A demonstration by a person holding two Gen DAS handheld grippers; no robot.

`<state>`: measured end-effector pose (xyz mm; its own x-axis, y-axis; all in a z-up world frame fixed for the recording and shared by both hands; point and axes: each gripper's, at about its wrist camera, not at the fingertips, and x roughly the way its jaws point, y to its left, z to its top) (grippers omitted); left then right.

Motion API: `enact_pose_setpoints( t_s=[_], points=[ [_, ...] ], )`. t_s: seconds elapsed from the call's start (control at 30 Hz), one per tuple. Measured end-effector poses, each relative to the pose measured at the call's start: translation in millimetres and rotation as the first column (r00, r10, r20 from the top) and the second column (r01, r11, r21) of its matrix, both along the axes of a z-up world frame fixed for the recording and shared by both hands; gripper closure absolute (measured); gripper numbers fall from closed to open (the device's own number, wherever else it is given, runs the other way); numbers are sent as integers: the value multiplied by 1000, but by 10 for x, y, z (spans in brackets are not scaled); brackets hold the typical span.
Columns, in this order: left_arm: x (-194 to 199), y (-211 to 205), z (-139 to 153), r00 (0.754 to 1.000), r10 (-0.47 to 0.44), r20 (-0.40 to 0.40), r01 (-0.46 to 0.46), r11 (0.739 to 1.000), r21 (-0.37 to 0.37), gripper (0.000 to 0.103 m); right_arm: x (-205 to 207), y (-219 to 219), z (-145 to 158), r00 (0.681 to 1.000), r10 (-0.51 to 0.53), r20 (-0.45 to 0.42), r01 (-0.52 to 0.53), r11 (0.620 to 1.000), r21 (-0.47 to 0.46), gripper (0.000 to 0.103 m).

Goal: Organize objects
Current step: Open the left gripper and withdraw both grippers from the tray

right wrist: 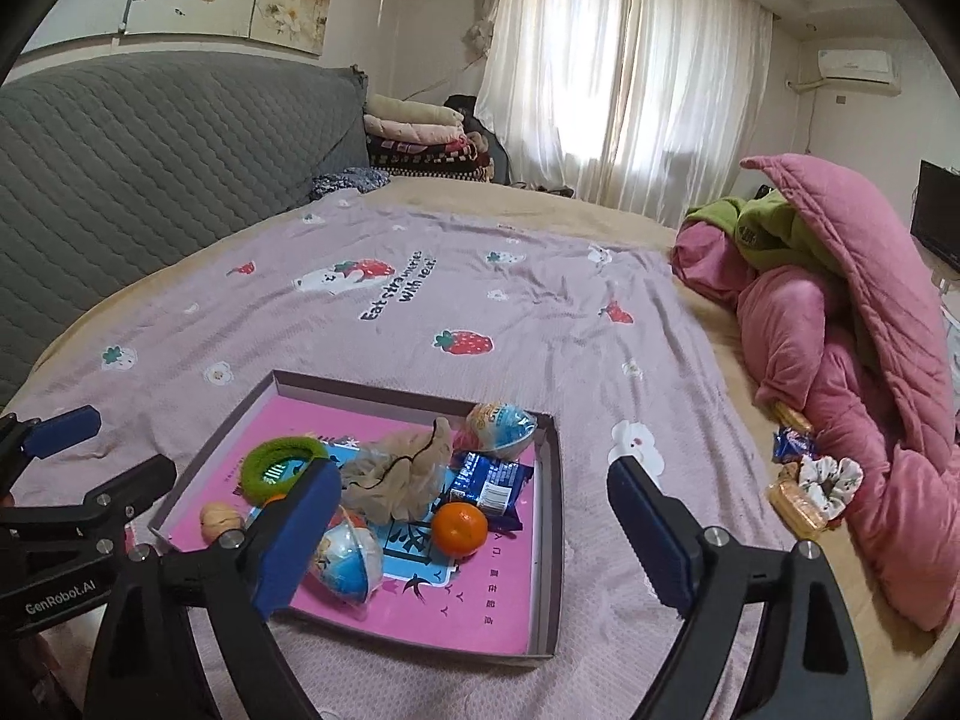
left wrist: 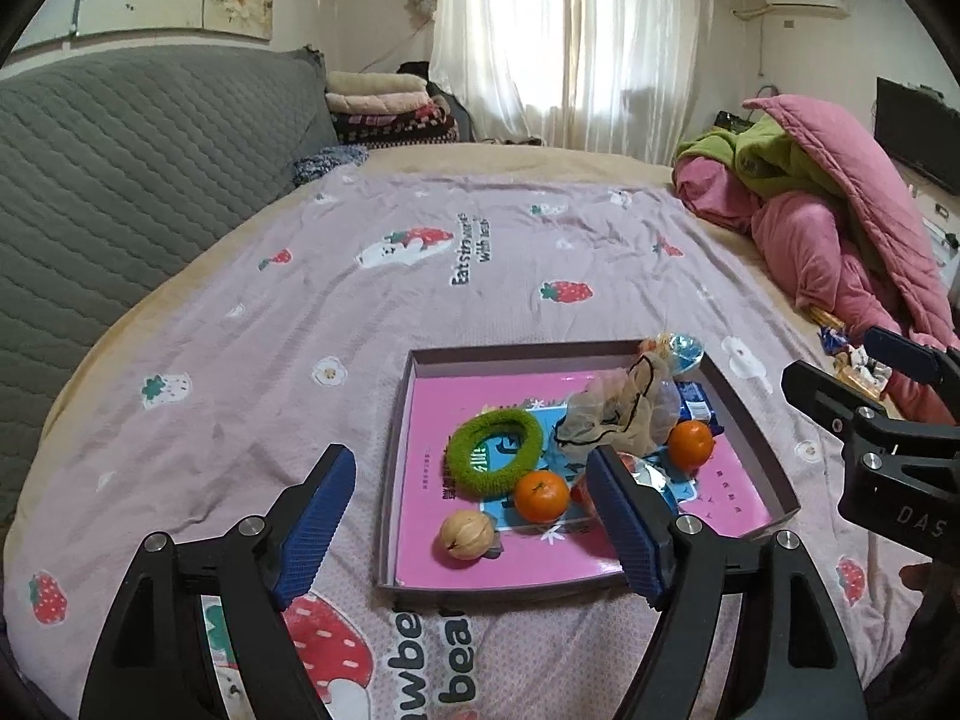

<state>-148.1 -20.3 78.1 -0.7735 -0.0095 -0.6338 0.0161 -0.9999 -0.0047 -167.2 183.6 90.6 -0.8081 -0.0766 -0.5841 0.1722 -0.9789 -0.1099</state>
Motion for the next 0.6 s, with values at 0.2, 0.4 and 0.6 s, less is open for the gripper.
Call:
enact_pose_setpoints(
  t_s=[0.2,0.4,0.6],
  points=[
    [174,-9,152,1000,1,-16,-1,1000,-4,23,190,-8,118,1000,3,-16,-3,1000,-14,12],
    [367,-11,234,999,4,-33,-4,1000,-3,23,423,29,146,1000,2,-28,-3,999,-32,12],
    [548,28,200,999,3,-36,-3,1000,5,23,647,72,90,1000,-2,-31,0,999,-43,12]
  ],
)
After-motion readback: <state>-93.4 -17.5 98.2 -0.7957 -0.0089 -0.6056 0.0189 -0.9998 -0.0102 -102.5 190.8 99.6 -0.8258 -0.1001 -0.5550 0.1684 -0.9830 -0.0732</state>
